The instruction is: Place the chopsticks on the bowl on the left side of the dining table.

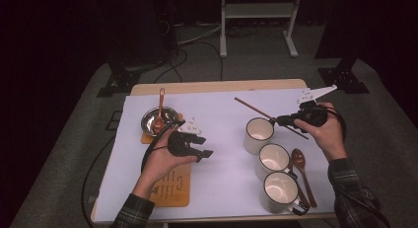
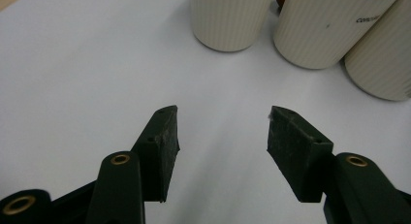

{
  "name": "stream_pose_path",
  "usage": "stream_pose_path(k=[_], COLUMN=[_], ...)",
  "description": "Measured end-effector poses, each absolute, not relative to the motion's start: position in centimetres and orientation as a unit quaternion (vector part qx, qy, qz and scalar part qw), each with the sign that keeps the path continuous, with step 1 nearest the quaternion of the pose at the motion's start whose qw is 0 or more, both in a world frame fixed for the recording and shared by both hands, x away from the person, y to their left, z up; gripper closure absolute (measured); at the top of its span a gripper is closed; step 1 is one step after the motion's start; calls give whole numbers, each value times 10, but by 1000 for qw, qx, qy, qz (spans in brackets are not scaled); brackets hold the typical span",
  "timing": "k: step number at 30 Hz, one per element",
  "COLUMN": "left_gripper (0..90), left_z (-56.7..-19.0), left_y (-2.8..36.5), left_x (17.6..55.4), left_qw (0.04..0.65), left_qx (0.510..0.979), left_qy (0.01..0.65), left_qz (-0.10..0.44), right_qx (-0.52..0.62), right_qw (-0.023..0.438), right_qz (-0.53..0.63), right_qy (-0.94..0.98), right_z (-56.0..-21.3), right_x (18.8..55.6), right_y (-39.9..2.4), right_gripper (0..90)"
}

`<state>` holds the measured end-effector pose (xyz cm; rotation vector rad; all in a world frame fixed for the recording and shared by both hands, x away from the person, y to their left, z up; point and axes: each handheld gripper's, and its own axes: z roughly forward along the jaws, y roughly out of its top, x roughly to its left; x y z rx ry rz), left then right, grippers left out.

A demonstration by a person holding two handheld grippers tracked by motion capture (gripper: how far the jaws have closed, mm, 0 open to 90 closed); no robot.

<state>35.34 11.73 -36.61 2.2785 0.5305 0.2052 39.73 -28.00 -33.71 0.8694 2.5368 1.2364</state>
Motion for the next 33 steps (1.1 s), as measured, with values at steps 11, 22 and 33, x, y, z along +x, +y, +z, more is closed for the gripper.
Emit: stream_pose_path(k=[11,22,33], left_gripper=[493,554,565], left_z=[-352,-347,-336], left_y=[118,114,106], left_x=[362,362,357], left_qw=[385,397,399], left_qx=[898,897,900], left_qy=[198,182,162], left_qz=[75,73,75], right_qx=[268,242,218], right_qw=[78,62,46], right_qz=[414,409,403], right_qy=[866,877,888], right_z=[-337,-340,-341], right_x=[401,404,406], right_y=[-263,-246,-227], right_gripper=[852,852,852])
